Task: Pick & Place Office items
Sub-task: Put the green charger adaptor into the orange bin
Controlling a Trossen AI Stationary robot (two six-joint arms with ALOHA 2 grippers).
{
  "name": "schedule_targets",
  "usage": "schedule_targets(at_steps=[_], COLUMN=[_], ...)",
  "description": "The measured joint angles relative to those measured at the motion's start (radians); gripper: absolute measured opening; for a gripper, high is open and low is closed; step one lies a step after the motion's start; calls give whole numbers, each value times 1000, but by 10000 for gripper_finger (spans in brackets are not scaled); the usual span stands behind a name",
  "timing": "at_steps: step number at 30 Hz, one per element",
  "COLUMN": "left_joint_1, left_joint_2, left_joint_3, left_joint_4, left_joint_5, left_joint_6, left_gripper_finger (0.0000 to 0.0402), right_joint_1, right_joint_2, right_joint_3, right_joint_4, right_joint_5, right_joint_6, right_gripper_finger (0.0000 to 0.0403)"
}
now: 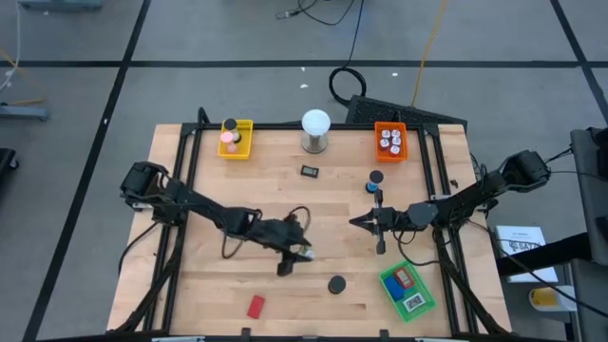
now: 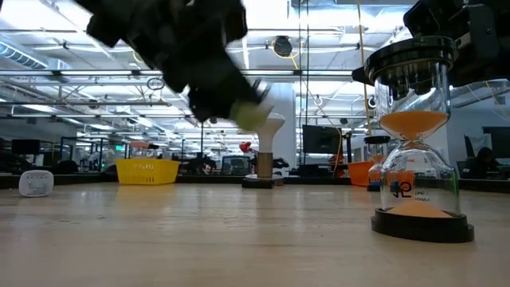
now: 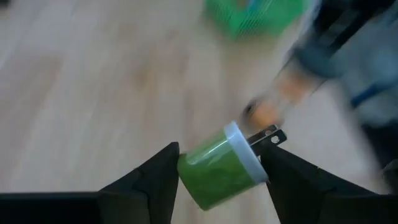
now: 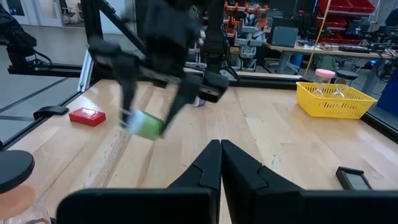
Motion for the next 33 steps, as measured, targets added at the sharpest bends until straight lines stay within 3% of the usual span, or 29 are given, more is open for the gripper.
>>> schedule_targets(at_steps=[5, 8, 12, 16, 23, 27, 33], left_joint_1=[46, 79, 109, 124, 125, 125, 125], left_joint_2=[21, 27, 34, 34, 34, 33, 34], left_joint_3=[-126, -166, -166, -165, -165, -165, -164], left_joint_4=[479, 607, 643, 702, 757, 779, 783], left_joint_5=[61, 113, 126, 117, -21, -76, -85], left_joint_6=[-77, -156, -184, -179, -226, -242, -242], left_gripper_finger=[203, 215, 233, 211, 207, 222, 203], right_joint_1=[0, 0, 0, 13, 75, 85, 61], right_joint_2=[0, 0, 22, 131, 363, 430, 487], right_joint_3=[5, 40, 122, 195, 270, 294, 359], right_joint_4=[-52, -93, -167, -137, 177, 301, 291], right_joint_5=[15, 28, 27, 49, 286, 319, 316], right_joint_6=[6, -14, -26, -27, -155, -240, -266], right_gripper_finger=[13, 39, 98, 172, 283, 305, 288])
